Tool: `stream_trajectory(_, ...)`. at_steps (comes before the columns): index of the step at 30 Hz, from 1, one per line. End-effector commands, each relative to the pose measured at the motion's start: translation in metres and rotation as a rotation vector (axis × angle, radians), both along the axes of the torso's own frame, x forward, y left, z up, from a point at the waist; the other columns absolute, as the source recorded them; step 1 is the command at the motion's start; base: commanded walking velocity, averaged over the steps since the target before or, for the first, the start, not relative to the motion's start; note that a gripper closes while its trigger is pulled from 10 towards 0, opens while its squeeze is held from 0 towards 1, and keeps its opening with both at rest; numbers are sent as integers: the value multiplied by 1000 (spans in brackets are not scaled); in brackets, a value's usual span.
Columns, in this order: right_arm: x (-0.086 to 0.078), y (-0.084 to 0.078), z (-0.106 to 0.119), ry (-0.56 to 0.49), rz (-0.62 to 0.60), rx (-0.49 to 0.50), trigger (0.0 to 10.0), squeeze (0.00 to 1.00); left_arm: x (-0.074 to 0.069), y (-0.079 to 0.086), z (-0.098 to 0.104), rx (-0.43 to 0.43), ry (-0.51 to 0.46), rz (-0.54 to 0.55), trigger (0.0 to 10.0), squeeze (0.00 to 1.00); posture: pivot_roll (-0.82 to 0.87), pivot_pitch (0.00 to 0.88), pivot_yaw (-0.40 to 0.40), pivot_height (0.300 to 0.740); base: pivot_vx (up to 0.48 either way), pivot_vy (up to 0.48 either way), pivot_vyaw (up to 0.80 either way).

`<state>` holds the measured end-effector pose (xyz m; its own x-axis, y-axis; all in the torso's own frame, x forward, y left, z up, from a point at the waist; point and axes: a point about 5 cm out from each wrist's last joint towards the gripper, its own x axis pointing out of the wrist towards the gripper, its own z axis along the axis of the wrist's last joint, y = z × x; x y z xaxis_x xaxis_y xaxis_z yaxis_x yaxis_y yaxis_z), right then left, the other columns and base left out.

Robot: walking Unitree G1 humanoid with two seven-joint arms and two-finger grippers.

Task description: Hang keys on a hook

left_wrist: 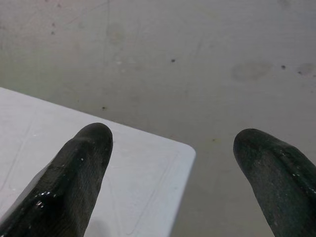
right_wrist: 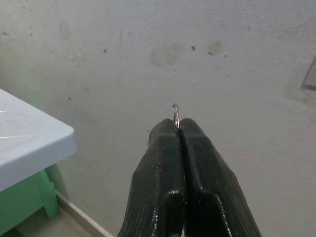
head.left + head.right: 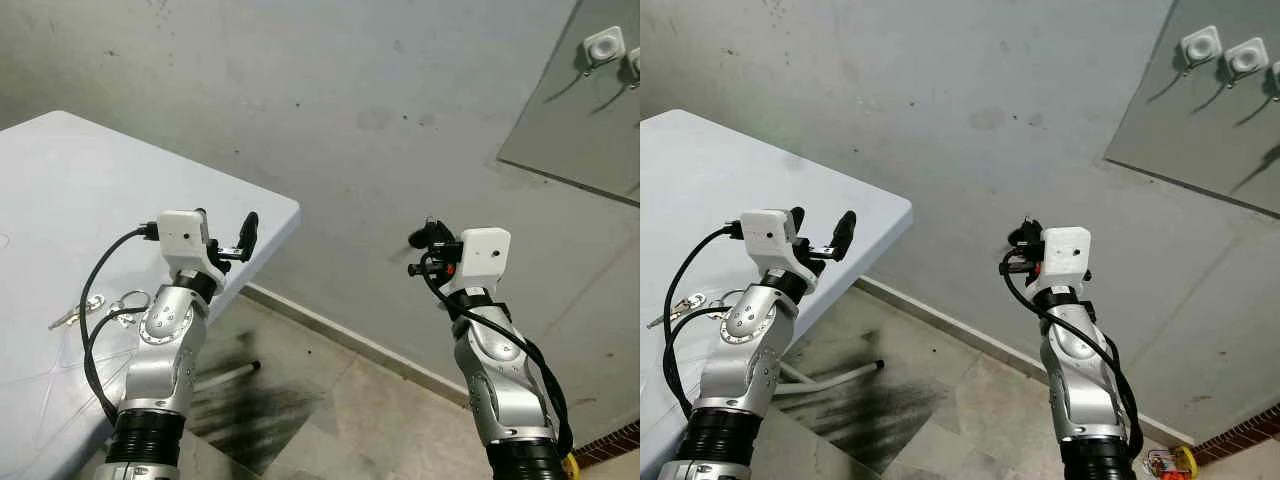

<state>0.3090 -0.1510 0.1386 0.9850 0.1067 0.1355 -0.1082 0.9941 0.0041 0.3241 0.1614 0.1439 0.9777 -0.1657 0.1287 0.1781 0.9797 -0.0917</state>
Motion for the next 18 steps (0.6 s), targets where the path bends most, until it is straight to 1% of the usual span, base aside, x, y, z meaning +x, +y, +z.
stream_trajectory(1,-2,-1,4,-17,-15,9,10000,0,0,-2,2,6,1,-8,10000,0,-32,0,-13,740,0,0,-744)
stream_trajectory(9,-5,-2,2,-19,-34,30,10000,0,0,-2,4,17,3,-21,10000,0,-35,0,3,740,0,0,-741)
stream_trajectory(12,-6,-2,3,-30,-31,35,10000,0,1,-1,4,21,3,-19,10000,0,-34,0,5,740,0,0,0)
stream_trajectory(14,-6,-1,1,-21,-27,16,10000,0,1,-1,4,20,3,-18,10000,0,-34,0,5,740,0,0,0)
stream_trajectory(18,-6,-1,1,-21,-25,21,10000,0,0,-1,4,21,4,-17,10000,0,-32,0,2,740,0,0,0)
